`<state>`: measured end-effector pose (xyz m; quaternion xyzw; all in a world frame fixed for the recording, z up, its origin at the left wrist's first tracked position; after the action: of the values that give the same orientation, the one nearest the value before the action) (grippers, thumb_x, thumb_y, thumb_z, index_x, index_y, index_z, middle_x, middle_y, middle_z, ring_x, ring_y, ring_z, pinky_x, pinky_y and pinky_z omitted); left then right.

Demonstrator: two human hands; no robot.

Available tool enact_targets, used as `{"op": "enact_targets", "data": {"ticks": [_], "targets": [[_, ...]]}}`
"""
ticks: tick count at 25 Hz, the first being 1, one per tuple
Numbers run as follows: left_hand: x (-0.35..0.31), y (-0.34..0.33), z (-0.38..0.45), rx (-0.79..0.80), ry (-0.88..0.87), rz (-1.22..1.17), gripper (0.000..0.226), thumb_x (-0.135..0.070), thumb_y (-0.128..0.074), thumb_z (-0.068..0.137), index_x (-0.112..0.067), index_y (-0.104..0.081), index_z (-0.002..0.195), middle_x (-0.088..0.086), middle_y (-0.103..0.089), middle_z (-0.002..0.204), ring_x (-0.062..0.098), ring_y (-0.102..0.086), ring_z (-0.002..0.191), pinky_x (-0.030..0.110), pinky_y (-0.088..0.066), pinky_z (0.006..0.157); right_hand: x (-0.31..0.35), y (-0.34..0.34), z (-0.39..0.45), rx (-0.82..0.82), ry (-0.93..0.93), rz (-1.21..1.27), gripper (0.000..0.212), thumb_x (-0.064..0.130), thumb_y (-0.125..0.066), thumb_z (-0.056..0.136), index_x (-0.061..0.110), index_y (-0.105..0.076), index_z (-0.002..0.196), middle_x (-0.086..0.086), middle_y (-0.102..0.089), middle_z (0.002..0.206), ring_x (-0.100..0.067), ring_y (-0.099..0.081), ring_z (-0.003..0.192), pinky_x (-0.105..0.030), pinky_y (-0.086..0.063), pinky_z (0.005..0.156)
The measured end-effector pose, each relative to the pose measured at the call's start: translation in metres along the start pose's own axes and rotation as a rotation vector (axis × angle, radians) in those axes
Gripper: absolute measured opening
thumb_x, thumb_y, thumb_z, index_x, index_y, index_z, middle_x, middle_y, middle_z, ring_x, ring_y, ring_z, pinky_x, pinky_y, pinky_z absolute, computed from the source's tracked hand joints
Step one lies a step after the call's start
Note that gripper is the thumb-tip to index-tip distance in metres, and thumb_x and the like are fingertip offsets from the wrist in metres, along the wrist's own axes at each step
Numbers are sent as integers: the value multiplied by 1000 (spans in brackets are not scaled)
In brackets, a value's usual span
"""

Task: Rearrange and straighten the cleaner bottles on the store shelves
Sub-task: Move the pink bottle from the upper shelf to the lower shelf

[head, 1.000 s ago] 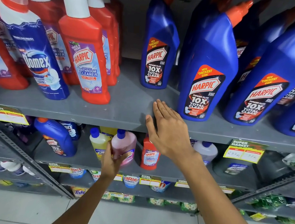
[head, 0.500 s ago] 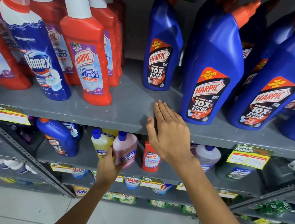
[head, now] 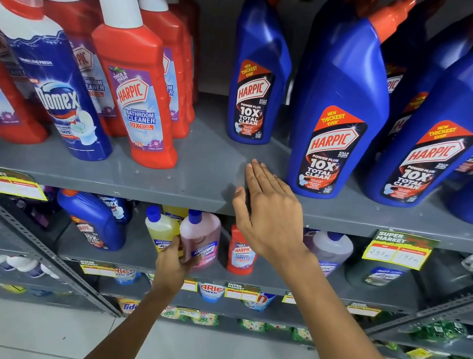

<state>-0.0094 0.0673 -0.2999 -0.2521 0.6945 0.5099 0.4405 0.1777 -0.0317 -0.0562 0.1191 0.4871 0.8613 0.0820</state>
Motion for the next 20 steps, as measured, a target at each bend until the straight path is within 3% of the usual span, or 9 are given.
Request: {"op": "enact_targets", "data": {"ticks": [3, 5, 6, 9, 11, 14, 18, 20], "targets": [[2, 0, -6, -1, 39, 45, 55, -33, -87, 83, -9, -63, 127, 7, -76, 116, 28, -72, 101, 34, -61, 85, 0, 0, -1, 0, 1, 7, 63, 43, -32, 109, 6, -55, 154, -11, -56, 160, -21, -50, 152, -33, -36, 126], [8, -1, -15, 4, 65, 132, 44, -30, -87, 84, -8, -68, 116, 2, -76, 106, 22, -69, 89, 16, -49, 69, 0, 1, -2, -4, 6, 17, 61, 43, -33, 110, 6, -56, 153, -11, -56, 160, -21, -51, 152, -33, -35, 127], [12, -2, -20, 7, 72, 178, 39, -29, -87, 84, -8, -70, 112, -1, -75, 101, 20, -68, 82, 14, -43, 62, 0, 3, -3, -11, 10, 26, 59, 43, -35, 111, 6, -57, 153, -10, -57, 159, -21, -51, 151, -33, -35, 127], [30, -17, -40, 61, 105, 191, 29, -32, -86, 84, -10, -74, 100, -5, -73, 88, 17, -69, 73, 17, -43, 59, -2, 10, -19, -54, 4, 108, 53, 40, -42, 113, 7, -59, 151, -8, -58, 158, -20, -52, 151, -36, -37, 129], [40, -33, -51, 125, 96, 132, 40, -50, -82, 77, -13, -72, 90, -4, -77, 82, 19, -75, 76, 29, -56, 64, -6, 18, -39, -106, -12, 186, 47, 33, -50, 112, 9, -60, 150, -5, -59, 158, -18, -52, 151, -36, -35, 129], [47, -52, -55, 149, 57, 54, 52, -66, -76, 74, -18, -72, 93, -1, -79, 87, 17, -78, 83, 40, -67, 74, -12, 25, -61, -136, -25, 314, 45, 25, -58, 109, 11, -60, 151, -1, -58, 159, -15, -48, 153, -38, -32, 131], [36, -56, -61, 155, 74, -4, 42, -52, -84, 78, -15, -74, 95, -1, -79, 91, 19, -78, 89, 36, -68, 78, -8, 22, -72, -132, 9, 375, 54, 21, -65, 102, 13, -56, 154, 2, -51, 165, -13, -37, 160, -43, -25, 134], [45, -38, -63, 120, 134, 13, 35, -41, -90, 77, -12, -75, 91, 0, -80, 89, 18, -78, 88, 39, -66, 80, -1, 22, -79, -183, 27, 440, 52, 15, -68, 97, 13, -62, 148, 2, -56, 160, -15, -42, 157, -49, -27, 132]]}}
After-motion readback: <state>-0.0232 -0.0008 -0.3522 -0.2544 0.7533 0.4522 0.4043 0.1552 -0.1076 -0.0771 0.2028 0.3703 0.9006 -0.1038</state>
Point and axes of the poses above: each hand's wrist, its own z-axis towards the middle knuckle, its own y-axis out of the back of the hand, x = y × z, the point moved 9 cm from there along z, towards the middle knuckle
